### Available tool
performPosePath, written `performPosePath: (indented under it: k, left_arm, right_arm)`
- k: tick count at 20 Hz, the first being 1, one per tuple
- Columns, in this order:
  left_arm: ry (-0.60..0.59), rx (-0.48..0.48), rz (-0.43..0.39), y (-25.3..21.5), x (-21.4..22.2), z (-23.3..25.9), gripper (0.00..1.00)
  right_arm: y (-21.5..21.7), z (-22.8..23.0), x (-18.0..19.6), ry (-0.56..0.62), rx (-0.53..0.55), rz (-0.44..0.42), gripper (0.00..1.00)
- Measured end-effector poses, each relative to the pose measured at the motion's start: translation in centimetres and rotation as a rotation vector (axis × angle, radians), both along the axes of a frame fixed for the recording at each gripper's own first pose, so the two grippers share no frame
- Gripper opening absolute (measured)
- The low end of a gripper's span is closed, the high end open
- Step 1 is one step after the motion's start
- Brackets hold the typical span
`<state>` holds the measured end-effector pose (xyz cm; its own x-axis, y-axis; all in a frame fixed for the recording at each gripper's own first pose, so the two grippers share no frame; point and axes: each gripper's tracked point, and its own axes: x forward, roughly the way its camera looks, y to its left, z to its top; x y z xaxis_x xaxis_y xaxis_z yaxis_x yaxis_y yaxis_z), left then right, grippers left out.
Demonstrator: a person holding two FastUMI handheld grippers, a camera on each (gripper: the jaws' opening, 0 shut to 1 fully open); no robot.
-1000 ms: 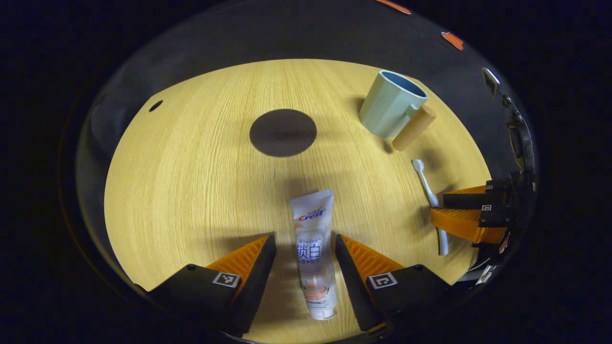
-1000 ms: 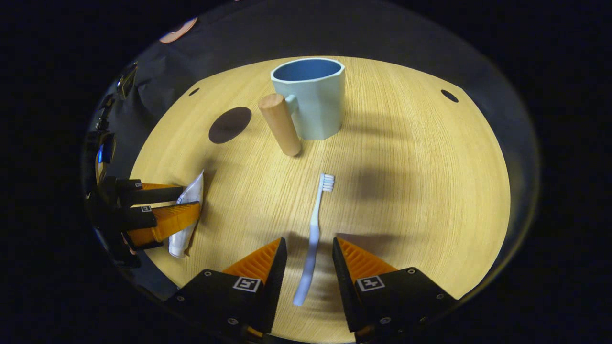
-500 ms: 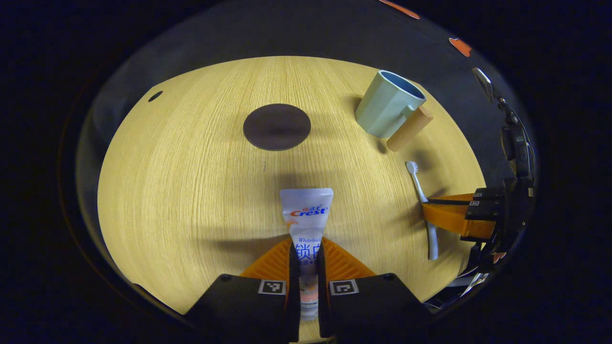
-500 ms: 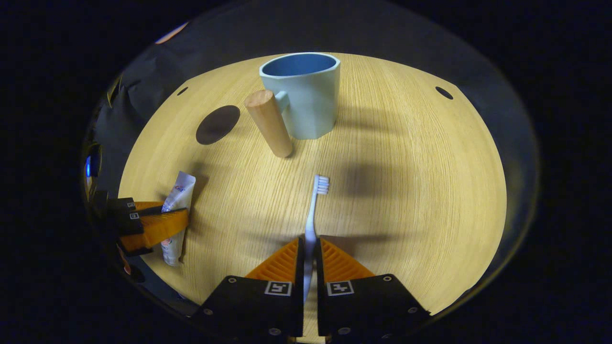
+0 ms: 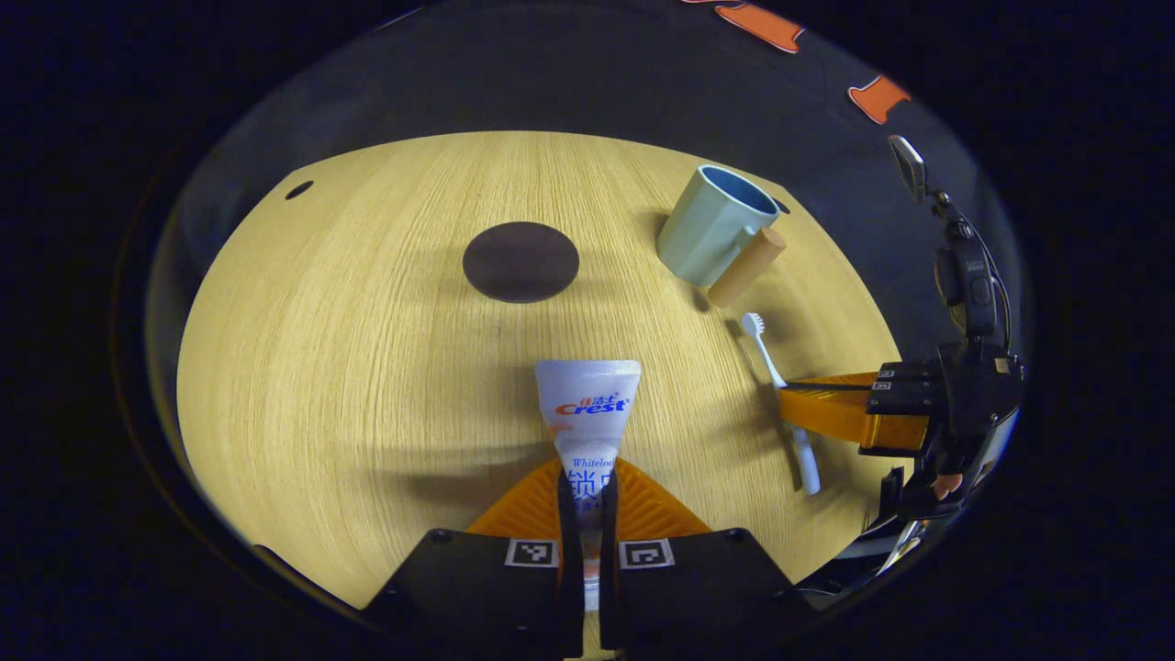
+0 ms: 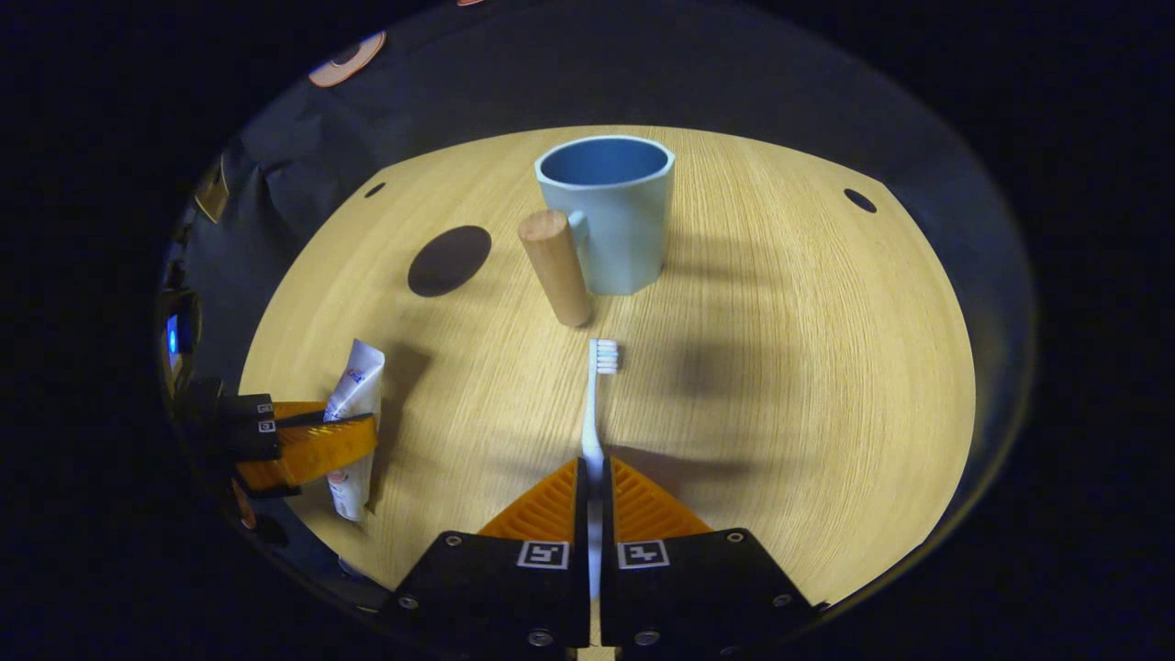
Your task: Put the toothbrush and toothpaste on the desktop into the cup, then pick up the cup and place it on the coaster on the desktop.
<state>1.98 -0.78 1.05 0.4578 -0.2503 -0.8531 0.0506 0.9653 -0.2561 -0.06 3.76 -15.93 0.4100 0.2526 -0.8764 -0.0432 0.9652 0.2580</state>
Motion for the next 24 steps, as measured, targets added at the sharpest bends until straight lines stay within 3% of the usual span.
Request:
performPosePath:
  k: [4,10,19,24]
  left_arm:
    - [-0.059,-0.015,0.018,1.0,-1.6,4.8,0.10]
    - [-0.178,-0.013,0.023,1.8,-2.2,9.1,0.10]
    - [-0.353,0.015,0.036,3.1,-2.4,14.3,0.10]
    - [-0.407,0.013,0.052,3.3,-2.1,16.0,0.10]
  right_arm:
    - [-0.3,1.4,1.0,-0.087,0.034,-0.016,0.05]
    - [-1.0,3.7,3.4,-0.308,0.044,-0.034,0.05]
    - [-2.9,10.1,9.1,-0.692,0.080,-0.071,0.05]
    - [-3.8,13.8,12.6,-0.918,0.030,-0.080,0.05]
